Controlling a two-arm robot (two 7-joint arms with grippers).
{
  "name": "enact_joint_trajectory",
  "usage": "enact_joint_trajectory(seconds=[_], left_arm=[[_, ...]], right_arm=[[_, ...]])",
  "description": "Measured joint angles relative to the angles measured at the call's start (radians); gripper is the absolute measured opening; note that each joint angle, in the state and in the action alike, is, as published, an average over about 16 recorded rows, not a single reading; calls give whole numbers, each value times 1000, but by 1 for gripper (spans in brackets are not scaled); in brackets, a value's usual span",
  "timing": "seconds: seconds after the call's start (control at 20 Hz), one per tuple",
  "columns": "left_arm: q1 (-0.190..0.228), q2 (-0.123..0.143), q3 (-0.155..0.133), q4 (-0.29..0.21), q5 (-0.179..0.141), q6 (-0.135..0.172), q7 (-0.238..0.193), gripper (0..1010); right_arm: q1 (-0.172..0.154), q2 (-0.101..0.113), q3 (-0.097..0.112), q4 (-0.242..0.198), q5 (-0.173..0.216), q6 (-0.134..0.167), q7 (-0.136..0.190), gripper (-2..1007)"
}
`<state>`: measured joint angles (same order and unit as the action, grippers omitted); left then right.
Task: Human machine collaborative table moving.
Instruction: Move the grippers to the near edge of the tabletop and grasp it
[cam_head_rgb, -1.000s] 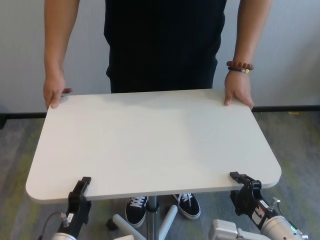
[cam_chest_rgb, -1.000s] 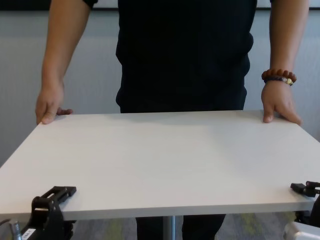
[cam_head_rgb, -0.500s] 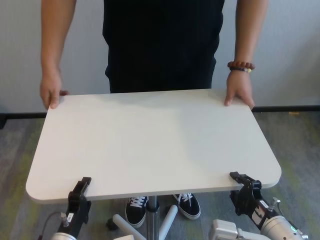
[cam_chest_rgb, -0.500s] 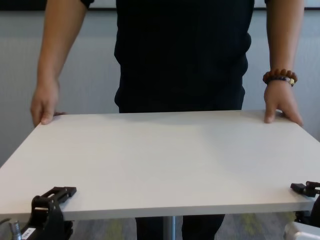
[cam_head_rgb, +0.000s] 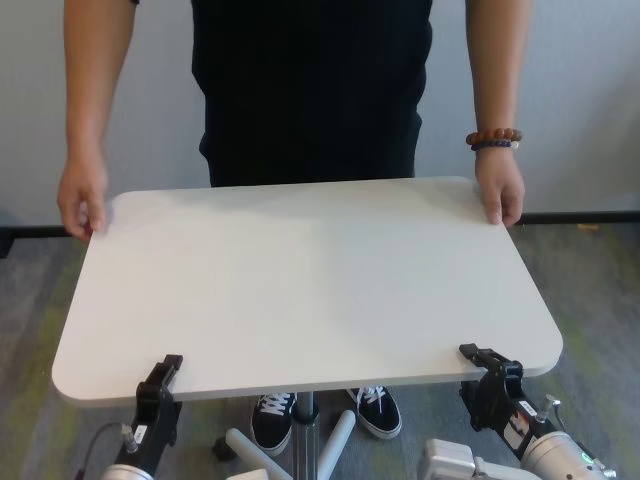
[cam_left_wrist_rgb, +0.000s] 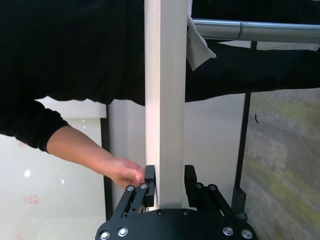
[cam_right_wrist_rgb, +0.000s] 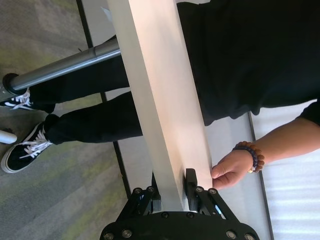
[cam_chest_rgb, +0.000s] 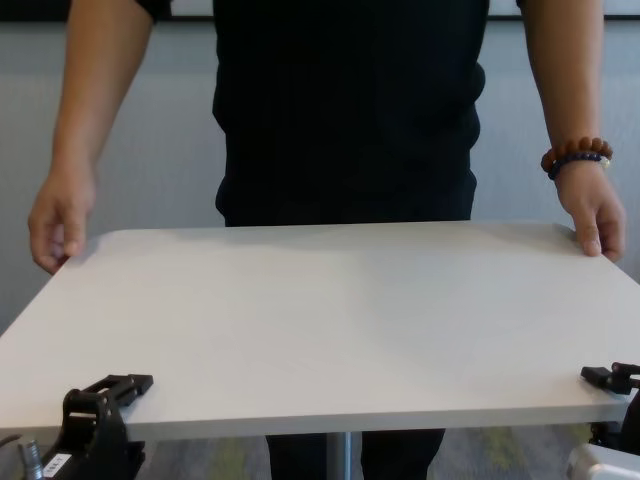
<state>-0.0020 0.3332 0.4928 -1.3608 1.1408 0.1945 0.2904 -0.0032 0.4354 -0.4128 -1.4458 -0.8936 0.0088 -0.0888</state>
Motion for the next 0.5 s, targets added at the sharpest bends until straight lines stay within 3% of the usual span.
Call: enact_joint_trajectory(seconds=[0.5], left_arm=[[0, 0, 0, 0, 0, 0, 0, 310]], right_arm=[[0, 0, 0, 0, 0, 0, 0, 267]])
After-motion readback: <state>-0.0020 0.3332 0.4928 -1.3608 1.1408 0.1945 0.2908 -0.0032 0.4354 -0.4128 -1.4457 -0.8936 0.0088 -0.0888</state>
